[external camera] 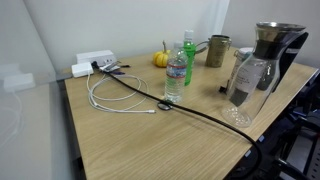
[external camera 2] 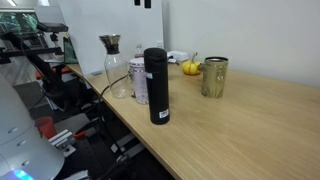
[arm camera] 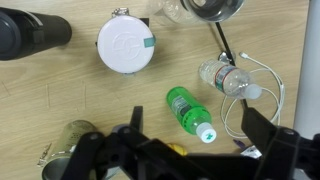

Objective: Pick up the silver lid from the left side of the table and place it on top of the clear bottle

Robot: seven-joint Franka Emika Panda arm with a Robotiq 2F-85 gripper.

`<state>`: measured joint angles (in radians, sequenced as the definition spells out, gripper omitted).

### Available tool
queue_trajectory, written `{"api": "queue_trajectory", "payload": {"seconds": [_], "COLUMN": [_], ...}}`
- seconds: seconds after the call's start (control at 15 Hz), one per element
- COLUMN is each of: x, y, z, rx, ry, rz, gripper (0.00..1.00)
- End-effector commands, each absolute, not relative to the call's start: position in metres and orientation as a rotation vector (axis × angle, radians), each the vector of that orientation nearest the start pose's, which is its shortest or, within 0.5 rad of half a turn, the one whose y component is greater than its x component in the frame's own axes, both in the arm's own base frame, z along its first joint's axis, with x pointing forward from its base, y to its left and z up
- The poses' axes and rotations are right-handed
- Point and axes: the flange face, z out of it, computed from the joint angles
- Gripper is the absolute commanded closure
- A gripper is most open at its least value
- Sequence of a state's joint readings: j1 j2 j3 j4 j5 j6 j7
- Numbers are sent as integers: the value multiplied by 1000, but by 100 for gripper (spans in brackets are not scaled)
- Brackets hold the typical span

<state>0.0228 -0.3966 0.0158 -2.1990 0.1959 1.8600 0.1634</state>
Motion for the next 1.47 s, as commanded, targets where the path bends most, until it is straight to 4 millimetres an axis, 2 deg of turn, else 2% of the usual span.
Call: {"api": "queue_trajectory", "payload": {"seconds": [0.0,0.4,0.53,0.6,0.87,1.0,1.2,1.4], "x": [444,441,443,449,470,476,478,478], "y": [70,158,184,195,225,236,246,258], "z": [543,534,521,507,459,437,417,398], "rx": [-2974,-3048,-3034,-3035,-3015,-2999,-2989,-2964], "ry": [171,-21,-52,2,208,317,450,511], "rz": [-76,-87,-46,-37,-9,78,193,283], "gripper": [0,0,0,0,0,0,0,0]}}
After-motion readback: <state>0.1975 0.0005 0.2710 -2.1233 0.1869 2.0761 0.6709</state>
